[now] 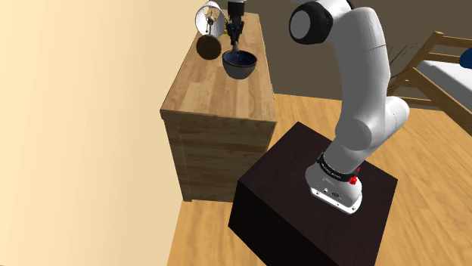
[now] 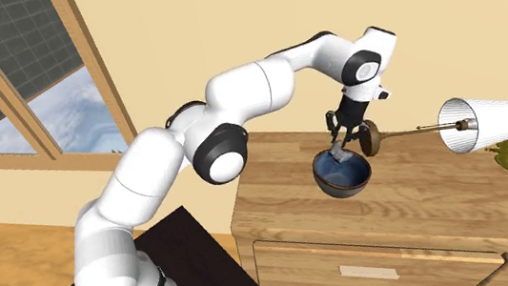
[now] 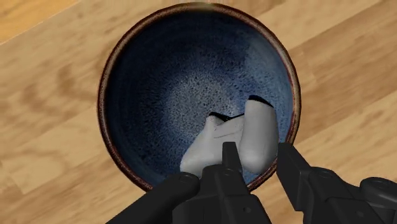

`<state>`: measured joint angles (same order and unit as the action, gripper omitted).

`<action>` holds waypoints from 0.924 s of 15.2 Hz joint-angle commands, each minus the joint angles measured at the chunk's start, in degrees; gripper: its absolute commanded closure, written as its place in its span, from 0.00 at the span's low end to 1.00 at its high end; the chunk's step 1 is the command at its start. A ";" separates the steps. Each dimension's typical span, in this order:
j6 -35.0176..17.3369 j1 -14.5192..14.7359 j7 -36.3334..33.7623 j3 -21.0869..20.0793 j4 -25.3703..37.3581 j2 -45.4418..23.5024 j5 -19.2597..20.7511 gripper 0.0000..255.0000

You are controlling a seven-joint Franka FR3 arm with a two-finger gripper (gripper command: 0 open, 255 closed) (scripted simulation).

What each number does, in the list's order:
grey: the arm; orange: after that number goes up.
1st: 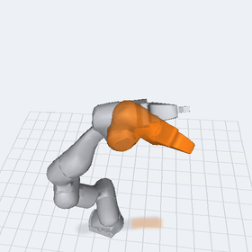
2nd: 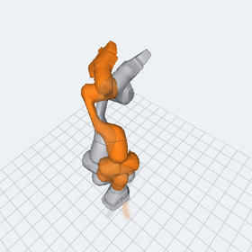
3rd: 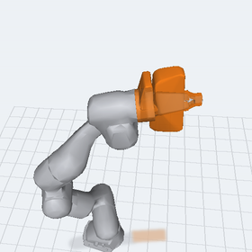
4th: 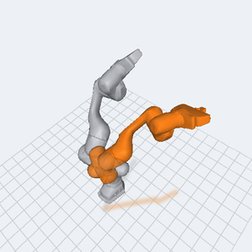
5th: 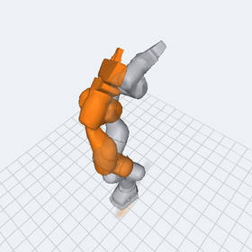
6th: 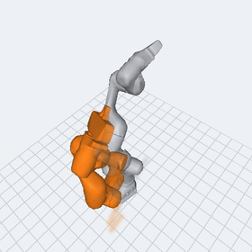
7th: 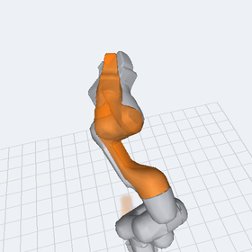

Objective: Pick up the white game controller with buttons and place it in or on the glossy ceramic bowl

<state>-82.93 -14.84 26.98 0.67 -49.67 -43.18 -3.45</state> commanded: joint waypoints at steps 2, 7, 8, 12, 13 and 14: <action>-1.99 -0.52 0.84 0.14 -2.13 0.08 0.03 1.00; -4.08 -0.43 0.87 0.15 -5.15 0.98 0.03 0.00; -9.14 -1.33 10.04 -0.96 -12.83 4.52 0.95 0.00; -23.92 -7.69 46.92 -6.75 -30.10 10.48 3.43 0.00; -26.70 -9.55 56.30 -8.27 -32.32 10.59 3.75 0.00; -28.07 -10.68 61.50 -9.25 -33.22 10.42 3.98 0.00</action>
<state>-108.63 -24.03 79.51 -7.26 -81.10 -32.92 0.18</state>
